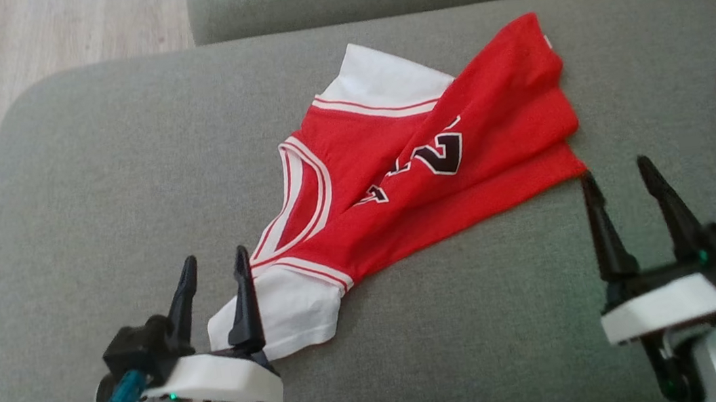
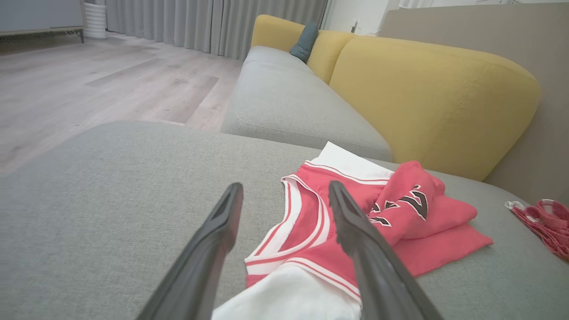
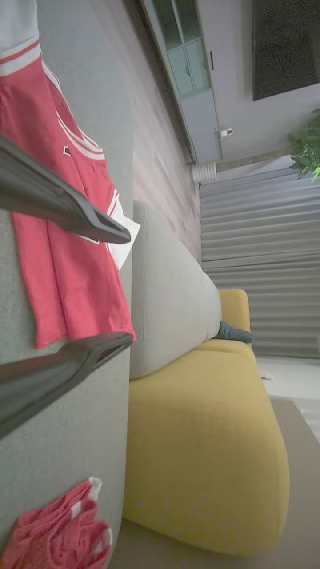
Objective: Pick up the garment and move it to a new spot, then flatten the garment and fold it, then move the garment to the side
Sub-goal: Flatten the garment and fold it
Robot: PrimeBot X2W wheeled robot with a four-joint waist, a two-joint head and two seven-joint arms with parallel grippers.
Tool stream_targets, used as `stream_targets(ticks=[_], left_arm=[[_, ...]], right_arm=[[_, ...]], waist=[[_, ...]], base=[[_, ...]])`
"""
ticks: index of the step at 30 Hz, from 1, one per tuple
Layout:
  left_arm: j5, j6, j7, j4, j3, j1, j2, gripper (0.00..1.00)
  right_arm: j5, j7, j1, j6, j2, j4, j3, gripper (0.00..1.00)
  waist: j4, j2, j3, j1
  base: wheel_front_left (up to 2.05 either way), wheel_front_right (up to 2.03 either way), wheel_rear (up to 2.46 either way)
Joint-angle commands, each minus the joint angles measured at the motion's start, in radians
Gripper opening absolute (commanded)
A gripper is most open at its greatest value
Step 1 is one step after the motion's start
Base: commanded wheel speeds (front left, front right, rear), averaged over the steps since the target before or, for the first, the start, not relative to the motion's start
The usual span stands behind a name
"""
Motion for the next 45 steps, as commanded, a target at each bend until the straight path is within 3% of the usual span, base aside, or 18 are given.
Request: stream_targets(ticks=[1, 7, 28, 39, 45], left_arm=[[0.011, -0.002, -0.012, -0.025, 0.041, -0.018, 0.007, 1.0], [0.027, -0.015, -0.012, -0.037, 0.084, 0.057, 0.009, 1.0], [0.08, -0.055, -0.012, -0.024, 0.112, 0.121, -0.029, 1.0], [0.004, -0.046, 0.099, 0.079, 0.146, 0.147, -0.017, 1.0], [-0.081, -0.095, 0.101, 0.124, 0.167, 0.12, -0.033, 1.0]], right_arm=[[0.007, -0.013, -0.012, -0.001, 0.005, -0.039, 0.015, 1.0], [0.055, -0.014, 0.053, -0.001, 0.006, -0.033, -0.047, 1.0], [0.078, -0.009, 0.06, -0.001, 0.006, 0.008, -0.031, 1.0], [0.08, -0.01, 0.047, -0.001, 0.006, 0.017, -0.026, 1.0], [0.079, -0.01, 0.033, -0.001, 0.006, 0.016, -0.021, 1.0]], waist=[[-0.003, 0.0, -0.013, 0.0], [-0.002, 0.0, -0.05, 0.0], [0.023, 0.0, -0.077, 0.0], [0.019, 0.0, -0.043, 0.0], [0.007, 0.0, -0.017, 0.0]], base=[[0.0, 0.0, 0.0], [0.0, 0.0, 0.0], [0.0, 0.0, 0.0], [0.0, 0.0, 0.0], [0.0, 0.0, 0.0]])
